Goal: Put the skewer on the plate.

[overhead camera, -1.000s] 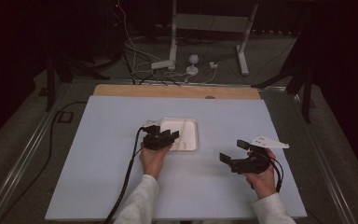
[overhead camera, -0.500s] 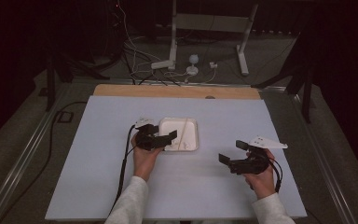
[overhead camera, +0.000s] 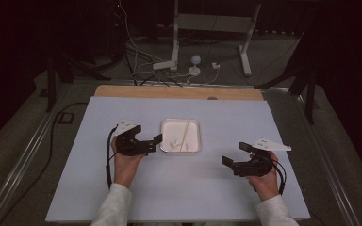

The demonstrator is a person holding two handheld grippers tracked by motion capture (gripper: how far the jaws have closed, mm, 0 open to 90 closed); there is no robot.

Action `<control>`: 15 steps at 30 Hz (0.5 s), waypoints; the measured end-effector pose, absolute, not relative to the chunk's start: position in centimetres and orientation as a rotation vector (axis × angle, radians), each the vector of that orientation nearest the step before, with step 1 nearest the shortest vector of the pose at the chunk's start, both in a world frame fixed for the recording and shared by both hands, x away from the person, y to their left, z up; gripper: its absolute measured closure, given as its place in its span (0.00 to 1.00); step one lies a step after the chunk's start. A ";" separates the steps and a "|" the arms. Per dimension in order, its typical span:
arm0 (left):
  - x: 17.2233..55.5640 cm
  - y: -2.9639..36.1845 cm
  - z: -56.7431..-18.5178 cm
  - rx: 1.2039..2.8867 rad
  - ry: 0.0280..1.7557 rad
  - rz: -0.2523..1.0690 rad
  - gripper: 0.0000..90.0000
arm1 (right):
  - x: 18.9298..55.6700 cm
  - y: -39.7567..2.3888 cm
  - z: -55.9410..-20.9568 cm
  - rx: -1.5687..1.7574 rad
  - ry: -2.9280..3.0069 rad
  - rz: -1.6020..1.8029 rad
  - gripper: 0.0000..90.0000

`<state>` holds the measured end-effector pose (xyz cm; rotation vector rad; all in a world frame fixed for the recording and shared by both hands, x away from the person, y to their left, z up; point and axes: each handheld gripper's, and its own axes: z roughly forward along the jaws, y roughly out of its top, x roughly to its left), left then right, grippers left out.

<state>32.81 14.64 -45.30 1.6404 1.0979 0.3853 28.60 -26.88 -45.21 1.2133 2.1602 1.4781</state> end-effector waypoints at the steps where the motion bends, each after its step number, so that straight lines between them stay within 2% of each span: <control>1: 32.8 14.6 -45.3 1.640 1.098 0.385 0.01 | 28.6 -26.9 -45.2 1.213 2.160 1.478 0.00; 15: 28.6 20.6 -44.6 1.590 0.999 0.502 0.01 | 27.9 -27.2 -45.4 1.156 2.141 1.495 0.00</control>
